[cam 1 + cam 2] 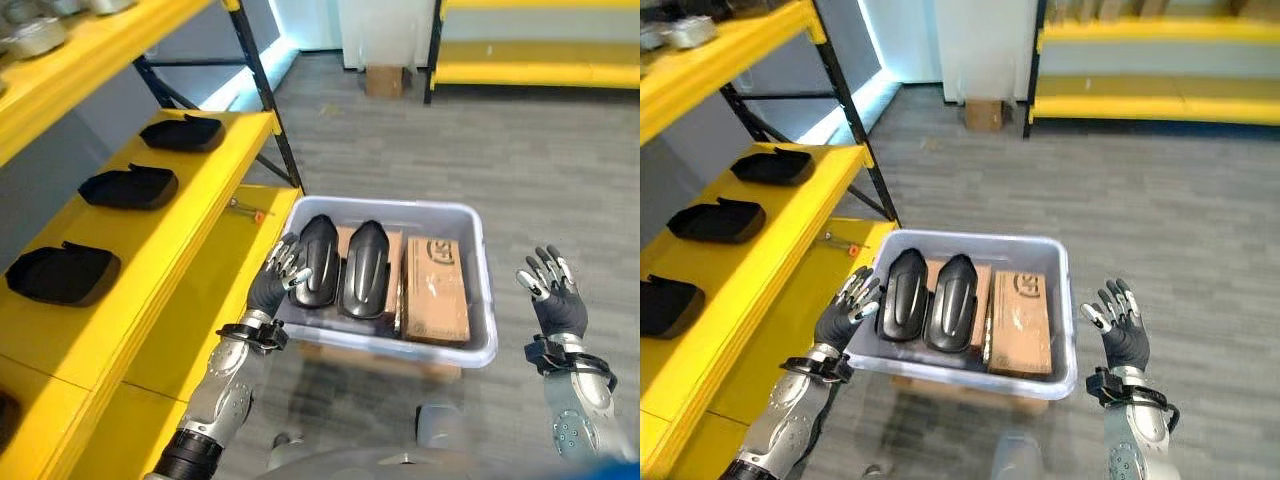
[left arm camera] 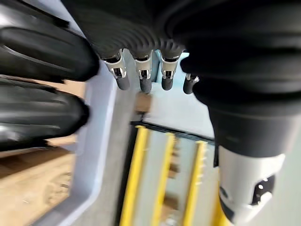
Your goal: Move parts from the plastic box to the shelf.
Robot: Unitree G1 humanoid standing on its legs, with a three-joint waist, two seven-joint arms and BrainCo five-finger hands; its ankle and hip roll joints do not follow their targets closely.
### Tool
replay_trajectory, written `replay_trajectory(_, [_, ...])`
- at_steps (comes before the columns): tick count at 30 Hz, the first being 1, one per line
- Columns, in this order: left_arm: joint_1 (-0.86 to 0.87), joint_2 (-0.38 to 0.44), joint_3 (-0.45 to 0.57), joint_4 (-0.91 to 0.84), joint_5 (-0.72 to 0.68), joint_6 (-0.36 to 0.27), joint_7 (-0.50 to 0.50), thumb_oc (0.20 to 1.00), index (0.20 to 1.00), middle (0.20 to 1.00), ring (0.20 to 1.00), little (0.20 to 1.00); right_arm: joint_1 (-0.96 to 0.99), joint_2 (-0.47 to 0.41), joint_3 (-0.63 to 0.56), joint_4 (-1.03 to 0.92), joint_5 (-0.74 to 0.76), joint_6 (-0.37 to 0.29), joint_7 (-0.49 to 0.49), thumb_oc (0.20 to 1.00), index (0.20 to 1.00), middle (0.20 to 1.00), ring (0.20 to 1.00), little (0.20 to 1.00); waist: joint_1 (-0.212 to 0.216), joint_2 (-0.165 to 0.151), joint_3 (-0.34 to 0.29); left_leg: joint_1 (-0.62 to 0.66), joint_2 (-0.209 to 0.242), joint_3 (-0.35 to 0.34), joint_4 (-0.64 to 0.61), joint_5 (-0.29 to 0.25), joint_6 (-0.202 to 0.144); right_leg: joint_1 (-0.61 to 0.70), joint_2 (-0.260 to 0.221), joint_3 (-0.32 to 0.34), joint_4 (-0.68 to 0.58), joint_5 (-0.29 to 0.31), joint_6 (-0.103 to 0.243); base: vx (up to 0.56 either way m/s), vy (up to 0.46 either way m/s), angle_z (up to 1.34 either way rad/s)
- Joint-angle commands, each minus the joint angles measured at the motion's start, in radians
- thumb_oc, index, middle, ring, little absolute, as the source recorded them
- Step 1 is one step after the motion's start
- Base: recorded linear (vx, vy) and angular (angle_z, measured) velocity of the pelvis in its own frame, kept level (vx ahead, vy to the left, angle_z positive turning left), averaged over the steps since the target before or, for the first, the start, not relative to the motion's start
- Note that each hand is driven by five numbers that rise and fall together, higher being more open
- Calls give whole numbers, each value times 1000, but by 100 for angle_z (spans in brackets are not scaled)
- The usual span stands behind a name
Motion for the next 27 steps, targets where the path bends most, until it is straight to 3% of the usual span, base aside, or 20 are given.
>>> replay_trajectory(1, [3,47,51,-78,8,-53,-7,1000,1000,1000,1000,1000,-30,8,-11,-86,15,-44,14,1000,1000,1000,1000,1000,10,-75,2,-78,84,-59,70,72,-72,299,-116,-87,-420,276,80,-1,46,-11])
replay_trajectory(6, [9,54,56,-81,8,-57,-7,1000,1000,1000,1000,1000,-24,15,-10,-86,15,-43,19,1000,1000,1000,1000,1000,-2,-99,16,-83,81,-28,99,43,-67,259,-122,-56,-433,307,91,4,35,-14])
replay_trajectory(18, [17,73,56,-79,7,-62,-11,1000,1000,1000,1000,1000,-44,-16,50,-55,-60,-34,27,1000,1000,1000,1000,1000,-5,-109,50,-82,92,-7,65,69,-75,190,-96,-28,-431,325,92,-9,-15,-9])
replay_trajectory(27, [-133,69,-22,-78,-11,-93,42,1000,1000,1000,1000,1000,-241,-36,120,66,-171,-51,-114,1000,1000,1000,1000,1000,29,-61,142,-220,87,-58,66,103,-85,94,-115,-62,-409,339,93,-64,-34,5])
